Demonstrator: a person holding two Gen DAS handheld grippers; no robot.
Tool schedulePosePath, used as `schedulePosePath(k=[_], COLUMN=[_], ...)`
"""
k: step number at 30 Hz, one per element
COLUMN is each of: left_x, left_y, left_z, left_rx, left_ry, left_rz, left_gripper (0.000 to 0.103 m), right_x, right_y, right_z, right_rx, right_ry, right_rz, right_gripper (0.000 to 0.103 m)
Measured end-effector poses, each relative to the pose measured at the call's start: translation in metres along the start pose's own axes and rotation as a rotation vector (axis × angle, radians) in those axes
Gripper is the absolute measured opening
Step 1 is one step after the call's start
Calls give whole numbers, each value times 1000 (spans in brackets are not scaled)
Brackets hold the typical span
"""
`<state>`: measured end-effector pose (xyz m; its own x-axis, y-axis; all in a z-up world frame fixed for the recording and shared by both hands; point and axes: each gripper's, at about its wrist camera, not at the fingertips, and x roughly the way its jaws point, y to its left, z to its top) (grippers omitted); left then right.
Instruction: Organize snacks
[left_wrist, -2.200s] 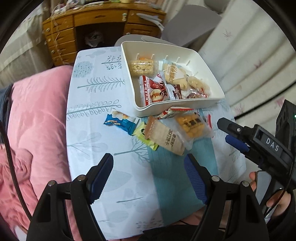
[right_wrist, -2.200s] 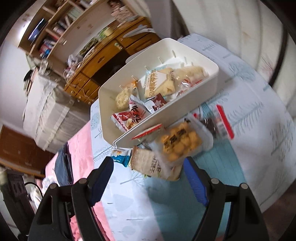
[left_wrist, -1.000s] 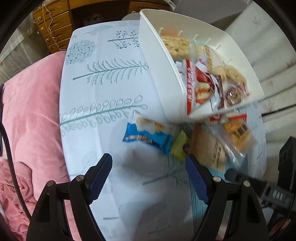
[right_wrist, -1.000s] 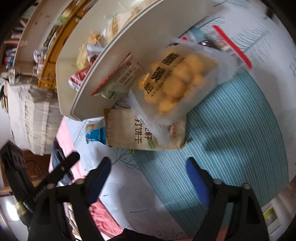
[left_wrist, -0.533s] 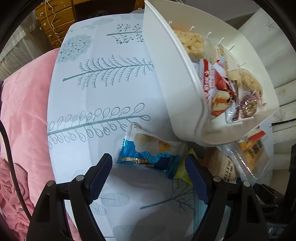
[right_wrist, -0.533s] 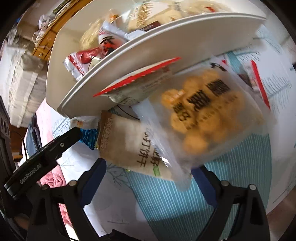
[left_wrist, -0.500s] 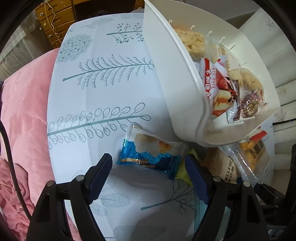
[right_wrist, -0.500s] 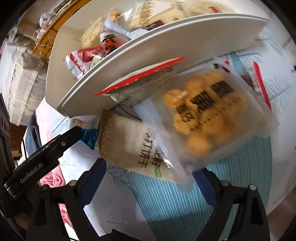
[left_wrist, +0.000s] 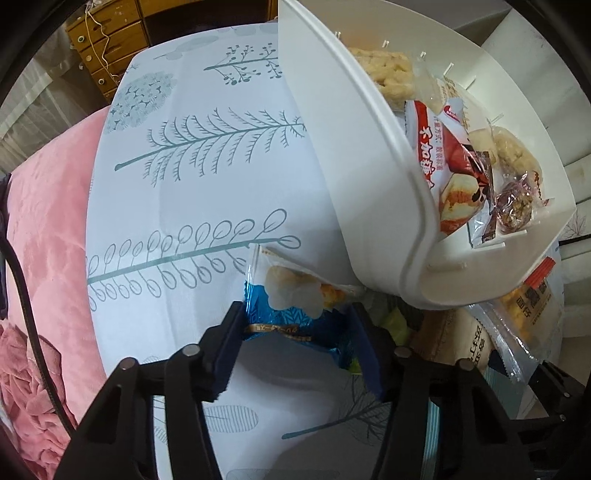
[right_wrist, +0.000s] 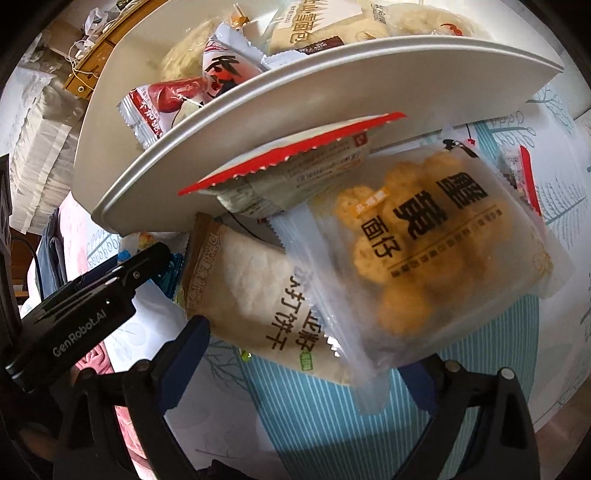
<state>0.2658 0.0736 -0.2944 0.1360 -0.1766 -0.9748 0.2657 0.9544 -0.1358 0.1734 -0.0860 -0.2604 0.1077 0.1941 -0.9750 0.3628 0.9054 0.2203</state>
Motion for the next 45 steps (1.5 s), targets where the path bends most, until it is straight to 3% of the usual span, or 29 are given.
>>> schedulePosePath(k=[4, 8, 14, 16, 17, 19, 21, 22, 30, 45], left_x=[-3, -8, -15, -17, -18, -24, -34, -38, -69, -114], left_y=[-2, 5, 3, -1, -5, -7, -6, -7, 4, 19], left_z=[-1, -7, -16, -16, -18, -21, -22, -24, -45, -104], left_rx=[-2, -20, -16, -17, -19, -25, -25, -24, -9, 18], left_ry=[-21, -22, -25, -31, -34, -45, -57, -64, -99, -171], left_rz=[-6, -40, -32, -31, -30, -33, -33, -33, -48, -88], left_gripper=[50, 40, 38, 38, 38, 38, 38, 38, 38, 37], right_x=[1, -4, -14, -16, -17, -22, -23, -23, -33, -50], right_y=[0, -4, -18, -22, -26, -35, -41, -45, -73, -49], right_z=[2, -1, -7, -9, -10, -13, -15, -17, -42, -101], right_rx=[-4, -12, -8, 0, 5, 29, 38, 44, 94, 34], right_ry=[-1, -2, 3, -2, -7, -16, -15, -14, -38, -74], right_rz=[-1, 3, 6, 2, -1, 8, -8, -8, 95, 147], right_gripper=[93, 86, 67, 52, 50, 26, 9, 5, 0, 0])
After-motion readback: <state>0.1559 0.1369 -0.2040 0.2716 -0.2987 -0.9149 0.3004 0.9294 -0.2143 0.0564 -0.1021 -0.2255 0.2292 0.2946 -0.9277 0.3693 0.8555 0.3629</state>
